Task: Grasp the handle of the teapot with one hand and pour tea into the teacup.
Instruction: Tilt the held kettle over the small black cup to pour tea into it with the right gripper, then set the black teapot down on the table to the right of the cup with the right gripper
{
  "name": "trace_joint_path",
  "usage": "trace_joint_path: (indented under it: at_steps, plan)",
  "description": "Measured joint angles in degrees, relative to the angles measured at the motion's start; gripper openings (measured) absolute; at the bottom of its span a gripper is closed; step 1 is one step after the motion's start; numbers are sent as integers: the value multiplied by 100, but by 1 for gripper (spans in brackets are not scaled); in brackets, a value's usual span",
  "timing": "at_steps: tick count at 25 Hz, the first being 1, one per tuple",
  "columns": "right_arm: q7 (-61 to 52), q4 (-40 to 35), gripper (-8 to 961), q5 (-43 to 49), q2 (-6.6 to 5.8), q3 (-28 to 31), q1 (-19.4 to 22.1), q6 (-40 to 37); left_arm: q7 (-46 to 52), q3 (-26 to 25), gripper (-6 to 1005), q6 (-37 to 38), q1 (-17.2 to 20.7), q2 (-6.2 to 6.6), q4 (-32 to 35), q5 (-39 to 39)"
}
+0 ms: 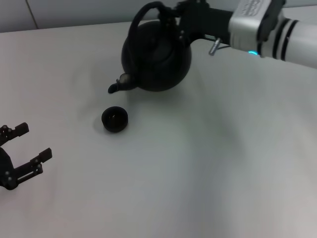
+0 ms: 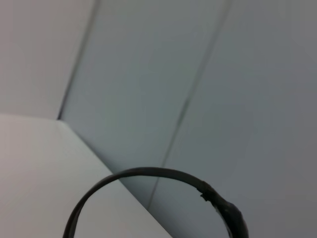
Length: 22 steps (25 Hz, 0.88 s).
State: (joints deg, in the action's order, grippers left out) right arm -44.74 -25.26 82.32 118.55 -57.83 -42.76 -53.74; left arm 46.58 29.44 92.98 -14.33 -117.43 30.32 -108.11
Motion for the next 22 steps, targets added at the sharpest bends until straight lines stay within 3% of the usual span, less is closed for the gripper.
trace_joint_path:
  at_steps: [5,11,22]
  plan:
    - [-841,-103,79,-17,-11,324,284,-11,0,1,799,0,-11,9,0,0]
    - [-958,-110,79,-55,32,1035,605,-78,-12,1,799,1,-40,11,0,0]
    - [-895,77,78,-241,51,1140,931,-291,-53,20,800,26,-70,18,0,-5]
